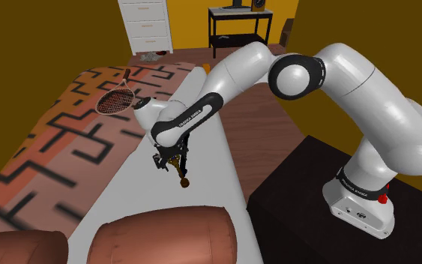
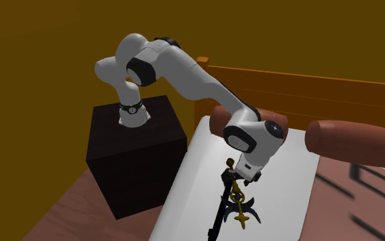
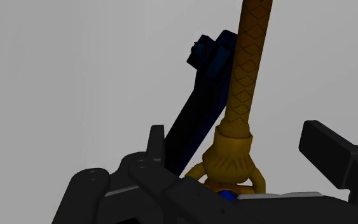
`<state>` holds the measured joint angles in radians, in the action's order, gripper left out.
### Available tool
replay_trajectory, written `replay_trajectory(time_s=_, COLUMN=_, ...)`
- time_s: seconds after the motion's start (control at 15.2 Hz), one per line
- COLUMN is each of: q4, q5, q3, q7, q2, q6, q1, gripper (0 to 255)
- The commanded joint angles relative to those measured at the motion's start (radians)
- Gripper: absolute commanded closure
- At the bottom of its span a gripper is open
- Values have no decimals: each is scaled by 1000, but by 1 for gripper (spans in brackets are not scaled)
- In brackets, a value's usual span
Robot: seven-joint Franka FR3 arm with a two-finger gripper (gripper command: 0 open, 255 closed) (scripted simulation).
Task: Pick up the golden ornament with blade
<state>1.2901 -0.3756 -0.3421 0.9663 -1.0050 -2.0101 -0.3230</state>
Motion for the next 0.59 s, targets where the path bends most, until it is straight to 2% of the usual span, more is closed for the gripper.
replay_trajectory(time_s=0.0, q4=-11, q5=-3, q3=3, q7=0, q2=-17, q6=-7, q1=-3, gripper=0)
replay_trajectory(time_s=0.07, q4=-11, q5=-3, q3=3, q7=0, q2=-17, q6=-7, q1=-3, gripper=0)
replay_trajectory(time_s=0.13, q4=-12, q5=-3, q3=3, q7=0, q2=-18, q6=-7, q1=-3, gripper=255)
replay_trajectory(time_s=0.53, q4=-12, q5=-3, q3=4, q7=-1, q2=-18, q6=-7, q1=-2, gripper=255)
